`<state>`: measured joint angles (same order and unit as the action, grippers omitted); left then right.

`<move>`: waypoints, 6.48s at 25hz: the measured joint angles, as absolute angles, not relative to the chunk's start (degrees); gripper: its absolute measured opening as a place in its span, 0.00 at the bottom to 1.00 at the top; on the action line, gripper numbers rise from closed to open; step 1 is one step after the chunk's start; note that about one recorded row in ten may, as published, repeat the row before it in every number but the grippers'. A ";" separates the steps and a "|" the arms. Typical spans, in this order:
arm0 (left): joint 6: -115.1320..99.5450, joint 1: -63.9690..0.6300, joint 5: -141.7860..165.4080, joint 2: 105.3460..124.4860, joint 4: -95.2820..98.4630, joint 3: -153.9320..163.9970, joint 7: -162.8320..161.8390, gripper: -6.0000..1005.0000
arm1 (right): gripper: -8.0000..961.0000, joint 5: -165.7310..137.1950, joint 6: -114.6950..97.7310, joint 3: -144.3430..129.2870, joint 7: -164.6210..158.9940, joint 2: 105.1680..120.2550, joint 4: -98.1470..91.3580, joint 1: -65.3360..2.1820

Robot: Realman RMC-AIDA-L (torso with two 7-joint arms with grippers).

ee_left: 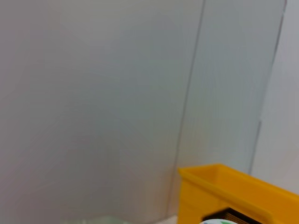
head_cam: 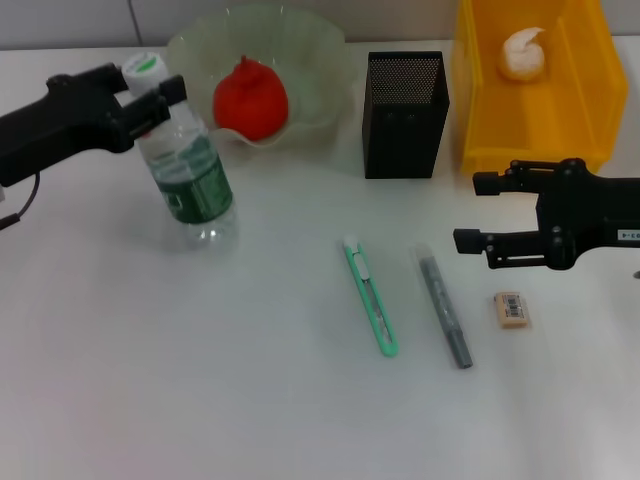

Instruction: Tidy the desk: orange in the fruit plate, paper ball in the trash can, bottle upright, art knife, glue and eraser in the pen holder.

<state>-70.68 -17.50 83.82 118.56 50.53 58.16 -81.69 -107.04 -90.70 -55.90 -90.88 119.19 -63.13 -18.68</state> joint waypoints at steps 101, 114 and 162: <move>-105.68 -10.39 88.88 112.18 35.09 53.79 -59.13 0.85 | 0.81 -141.22 -76.23 -103.26 -167.08 119.89 -50.62 -60.18; -104.76 -10.26 89.14 112.59 34.97 53.78 -59.06 0.85 | 0.76 -138.20 -68.03 -109.51 -167.78 119.88 -46.72 -60.44; -104.23 -10.16 89.12 112.51 34.88 53.79 -59.12 0.85 | 0.18 -142.03 -74.24 -98.47 -164.84 119.28 -62.14 -52.46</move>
<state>-104.23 -10.16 89.12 112.51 34.88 53.79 -59.12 -142.03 -74.24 -98.47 -164.84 119.28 -62.14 -52.46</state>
